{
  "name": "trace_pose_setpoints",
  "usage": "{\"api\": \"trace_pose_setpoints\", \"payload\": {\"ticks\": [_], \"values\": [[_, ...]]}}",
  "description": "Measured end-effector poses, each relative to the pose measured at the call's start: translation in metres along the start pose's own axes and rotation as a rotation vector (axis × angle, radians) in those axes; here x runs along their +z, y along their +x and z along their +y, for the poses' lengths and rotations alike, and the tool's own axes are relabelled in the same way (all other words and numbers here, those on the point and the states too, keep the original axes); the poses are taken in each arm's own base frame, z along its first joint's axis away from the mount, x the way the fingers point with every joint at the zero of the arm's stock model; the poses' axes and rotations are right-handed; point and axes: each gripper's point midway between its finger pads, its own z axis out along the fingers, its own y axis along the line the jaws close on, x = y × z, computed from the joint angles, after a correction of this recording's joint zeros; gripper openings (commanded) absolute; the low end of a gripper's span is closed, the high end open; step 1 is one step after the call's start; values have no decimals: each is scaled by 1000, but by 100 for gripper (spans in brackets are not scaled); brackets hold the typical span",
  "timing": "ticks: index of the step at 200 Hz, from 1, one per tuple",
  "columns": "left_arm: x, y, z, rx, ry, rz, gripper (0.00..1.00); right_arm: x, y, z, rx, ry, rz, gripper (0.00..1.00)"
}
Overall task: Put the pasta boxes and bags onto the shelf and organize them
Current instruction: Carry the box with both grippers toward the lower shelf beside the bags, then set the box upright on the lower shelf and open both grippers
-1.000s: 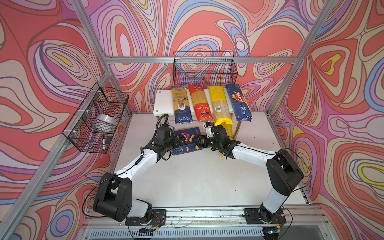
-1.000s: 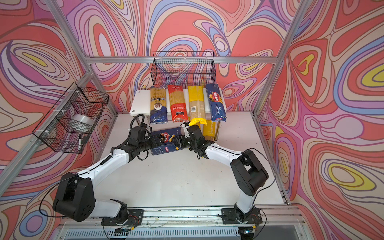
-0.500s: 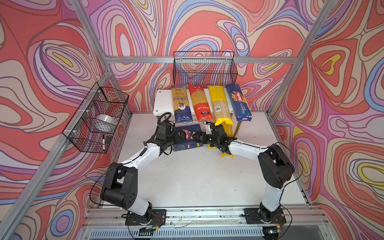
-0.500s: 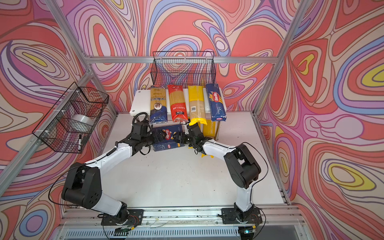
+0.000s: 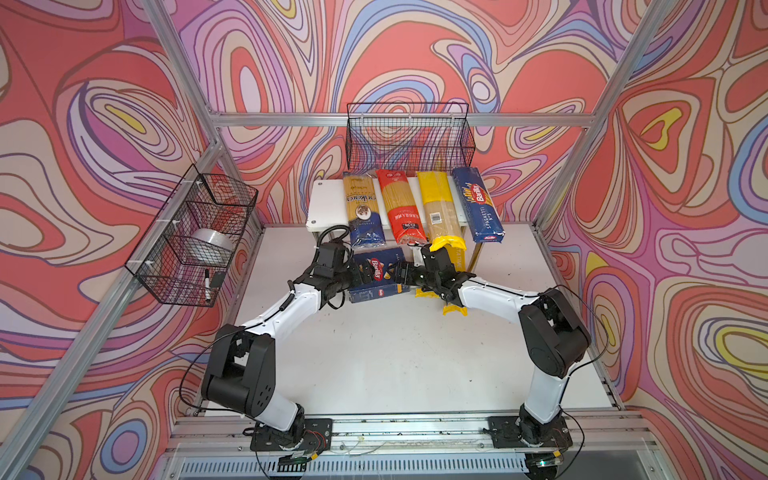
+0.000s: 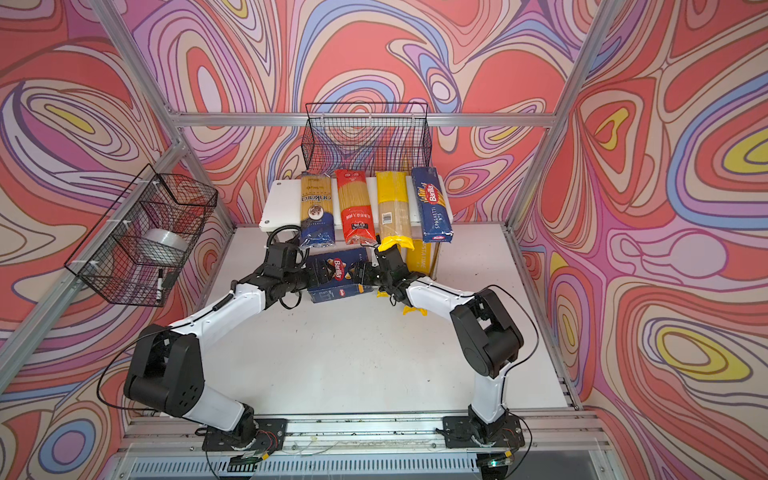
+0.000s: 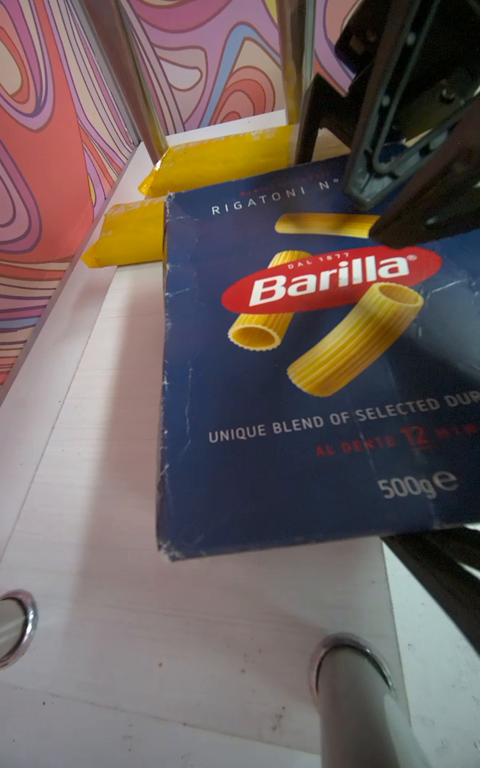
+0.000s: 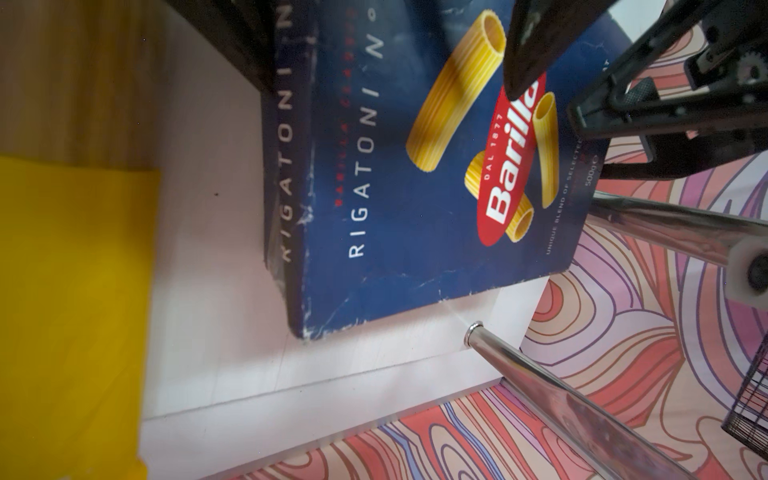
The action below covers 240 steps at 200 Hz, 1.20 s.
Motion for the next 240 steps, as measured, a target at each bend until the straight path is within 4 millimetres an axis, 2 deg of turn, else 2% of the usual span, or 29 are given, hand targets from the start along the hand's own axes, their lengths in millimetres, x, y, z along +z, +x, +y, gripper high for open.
{"api": "trace_pose_setpoints", "payload": {"ticks": [34,52,82,145,179,211,226,240], "values": [[-7,-7,7,-16,0,-21,100,-7,-15,3,-7,-4,-35,84],[-13,-11,14,-24,-6,-36,100,-8,-16,3,-10,-4,-36,84],[-23,-7,10,-19,17,-44,100,-12,-15,5,-13,-11,-32,84],[-45,9,11,-21,43,-54,100,-52,-5,14,-16,-42,-32,82],[-54,31,22,-51,43,-35,100,-63,18,19,-11,-55,3,81],[-71,59,35,-66,26,-21,100,-61,53,56,-53,-114,72,81],[-87,66,38,-64,17,-34,100,-61,68,75,-67,-152,97,80],[-104,68,39,-60,13,-64,100,-60,77,84,-67,-173,107,80]]}}
